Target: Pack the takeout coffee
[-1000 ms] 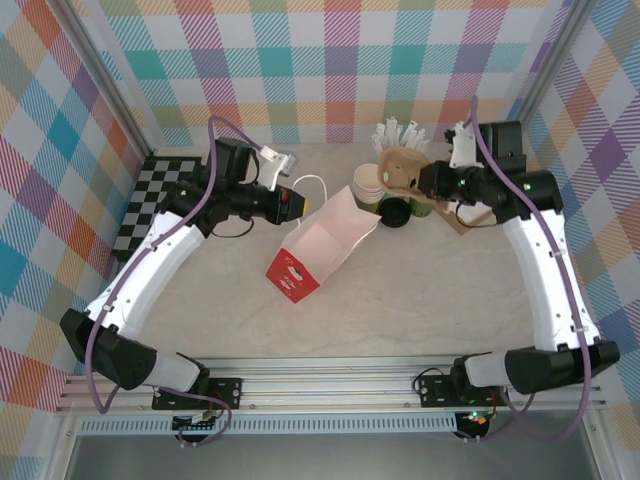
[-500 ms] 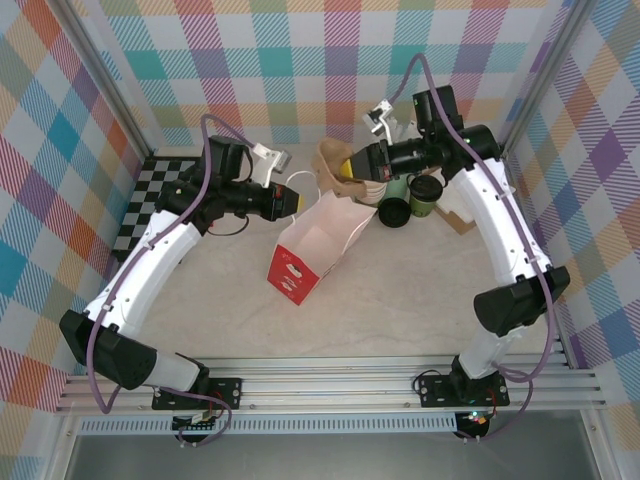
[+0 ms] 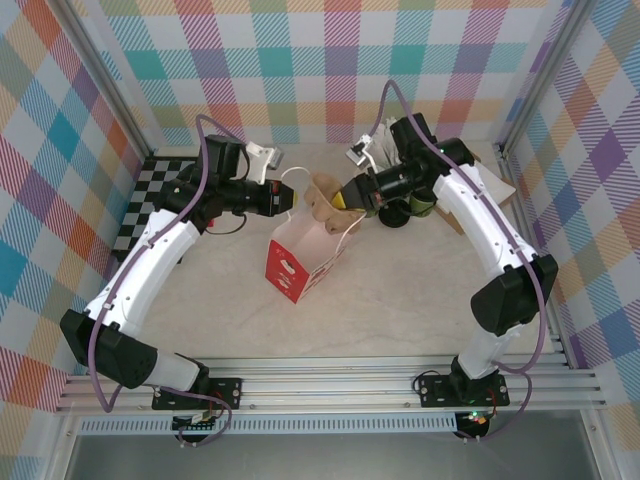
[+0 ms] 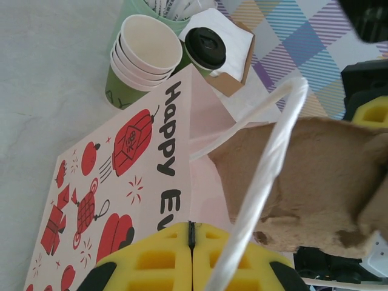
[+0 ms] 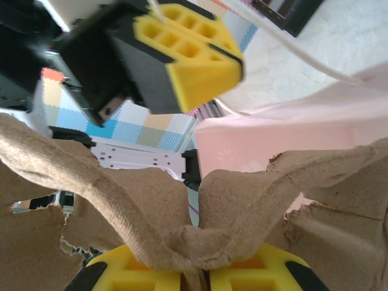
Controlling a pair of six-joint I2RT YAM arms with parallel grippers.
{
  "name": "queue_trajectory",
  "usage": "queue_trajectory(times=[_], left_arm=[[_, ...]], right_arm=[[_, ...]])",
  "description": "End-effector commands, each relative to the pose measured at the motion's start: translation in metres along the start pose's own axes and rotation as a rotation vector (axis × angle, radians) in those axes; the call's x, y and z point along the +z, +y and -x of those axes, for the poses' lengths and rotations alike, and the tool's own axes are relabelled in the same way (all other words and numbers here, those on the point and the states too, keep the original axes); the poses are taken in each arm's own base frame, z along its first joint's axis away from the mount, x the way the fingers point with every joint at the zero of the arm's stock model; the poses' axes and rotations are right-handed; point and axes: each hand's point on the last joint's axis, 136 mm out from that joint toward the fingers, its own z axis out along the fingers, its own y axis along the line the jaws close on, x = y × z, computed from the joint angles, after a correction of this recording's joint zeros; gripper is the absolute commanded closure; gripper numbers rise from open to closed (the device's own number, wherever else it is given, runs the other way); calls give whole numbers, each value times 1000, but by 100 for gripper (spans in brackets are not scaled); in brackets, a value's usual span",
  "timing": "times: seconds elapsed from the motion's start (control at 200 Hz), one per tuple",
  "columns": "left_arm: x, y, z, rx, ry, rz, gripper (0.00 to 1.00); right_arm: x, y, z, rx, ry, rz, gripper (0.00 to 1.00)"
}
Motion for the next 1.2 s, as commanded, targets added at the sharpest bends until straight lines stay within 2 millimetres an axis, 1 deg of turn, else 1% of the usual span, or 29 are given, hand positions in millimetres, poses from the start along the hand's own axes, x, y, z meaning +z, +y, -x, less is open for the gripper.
queue_trajectory(times=[0.0,0.11,0.19,0.295,0.385,0.54,0.585,0.63,0.68,0.725,0.81,0.915,1.0,1.05,1.14,1.195], left_arm=[[0,7,5,-22,-19,19,99],[0,10,7,-38,-26,38,98],[0,11,9,-49,-26,48,98],[0,7,13,-58,-26,27,97],[1,4,17,-74,-25,13,96],[10,0,21,-120,-2,-31,95],[14,-6,24,-143,9,-73,95],[19,-15,29,-161,19,-139,94],[24,-21,33,-177,27,-178,93],[28,-22,34,-175,38,-173,93],[36,-16,34,-184,62,-152,92],[47,-18,33,-209,113,-186,89],[56,-12,28,-230,154,-170,85],[56,-10,28,-223,155,-159,80],[47,-16,31,-181,128,-168,67],[36,-21,36,-145,97,-162,61]], right_arm=[[2,-20,-1,36,-11,-123,95],[7,-45,-3,69,-6,-275,95],[12,-54,-5,59,-2,-352,95],[16,-64,-6,23,-3,-460,95],[17,-67,-14,18,27,-510,95],[17,-64,-42,45,93,-579,95],[17,-60,-49,58,107,-586,95],[16,-57,-55,80,111,-595,94],[14,-58,-58,116,104,-612,95],[12,-61,-60,147,96,-639,95],[5,-74,-62,176,83,-751,94],[9,-83,-63,217,95,-785,93],[12,-90,-60,230,86,-801,93],[13,-94,-57,233,75,-814,93],[14,-97,-52,236,64,-826,93],[14,-101,-50,242,62,-835,93]])
